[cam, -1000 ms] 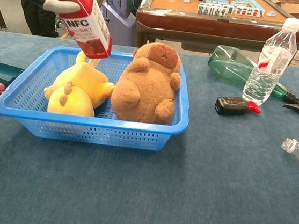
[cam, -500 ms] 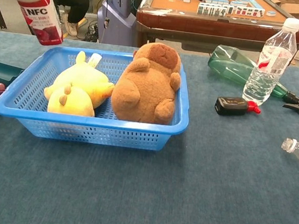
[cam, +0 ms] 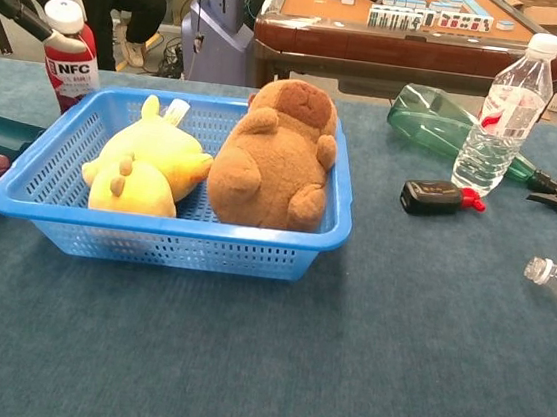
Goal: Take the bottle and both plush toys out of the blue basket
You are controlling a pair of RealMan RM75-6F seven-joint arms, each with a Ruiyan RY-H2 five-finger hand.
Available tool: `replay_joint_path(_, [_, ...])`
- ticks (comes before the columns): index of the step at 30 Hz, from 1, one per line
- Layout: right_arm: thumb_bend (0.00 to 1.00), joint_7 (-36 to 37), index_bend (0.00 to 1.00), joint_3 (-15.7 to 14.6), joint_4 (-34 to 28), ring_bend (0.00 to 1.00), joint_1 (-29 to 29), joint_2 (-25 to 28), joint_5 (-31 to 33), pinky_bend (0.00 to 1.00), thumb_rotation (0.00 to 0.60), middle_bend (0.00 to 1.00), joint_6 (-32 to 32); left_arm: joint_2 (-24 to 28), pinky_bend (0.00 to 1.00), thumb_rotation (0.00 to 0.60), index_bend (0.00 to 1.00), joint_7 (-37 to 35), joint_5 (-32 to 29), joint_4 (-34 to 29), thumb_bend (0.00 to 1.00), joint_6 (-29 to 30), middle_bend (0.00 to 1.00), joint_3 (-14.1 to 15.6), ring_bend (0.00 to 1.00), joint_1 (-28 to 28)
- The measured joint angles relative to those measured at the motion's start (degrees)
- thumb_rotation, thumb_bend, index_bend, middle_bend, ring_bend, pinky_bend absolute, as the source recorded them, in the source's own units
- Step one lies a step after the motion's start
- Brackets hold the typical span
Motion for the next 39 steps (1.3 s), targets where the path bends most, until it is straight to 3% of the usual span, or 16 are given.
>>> replay_joint_path(3, [0.21, 0.1, 0.27, 0.0, 0.1, 0.27, 0.0, 0.0, 0.2, 0.39, 0.6, 0.29, 0.0, 0.1, 0.38, 0.6, 0.31, 1.1, -2.8, -0.4, 0.26, -3.0, 0.35, -0.7, 0.28, -0.6])
replay_joint_path(5, [0.21, 0.1, 0.27, 0.1, 0.2, 0.27, -0.1, 0.0, 0.3, 0.39, 0.6, 0.29, 0.0, 0.2, 0.34, 0.6, 0.22, 0.9, -3.1, -0.7, 0.26, -2.9, 0.26, -1.0, 0.2, -0.6])
replay_joint_path(9, [0.21, 0.3, 0.27, 0.1, 0.3, 0.27, 0.0, -0.1, 0.2, 0.39, 0.6, 0.29, -0.1, 1.2, 0.28, 0.6, 0.13, -1.1, -1.7, -2.5, 0.26, -0.6, 0.2, -1.5, 0.14, 0.0])
replay_joint_path(16, [0.21, 0.3, 0.27, 0.1, 0.5, 0.27, 0.2, -0.3, 0.0, 0.39, 0.6, 0.29, -0.4, 5.4, 0.24, 0.6, 0.12, -4.1, 2.7, -9.9, 0.26, 4.7, 0.18, -1.0, 0.1, 2.9])
replay_joint_path(22, [0.21, 0.1, 0.27, 0.1, 0.3, 0.27, 0.4, -0.3, -0.3, 0.39, 0.6, 0.29, -0.5, 10.1, 0.24, 0.6, 0.17, -6.2, 9.6, -18.7, 0.26, 9.6, 0.18, 1.4, 0.1, 6.4])
replay_joint_path(31, [0.21, -0.3, 0.27, 0.1, -0.2, 0.27, 0.8, -0.3, -0.7, 0.39, 0.6, 0.29, -0.8, 16.0, 0.23, 0.6, 0.21, -9.0, 23.8, -28.2, 0.26, 13.9, 0.18, 8.7, 0.1, 9.3])
replay_joint_path(39, [0.21, -0.2, 0.27, 0.0, -0.3, 0.27, 0.6, 0.0, -0.8, 0.39, 0.6, 0.29, -0.4, 18.9, 0.23, 0.6, 0.24, -4.7, 32.2, -29.2, 0.26, 9.0, 0.18, 15.1, 0.1, 7.0])
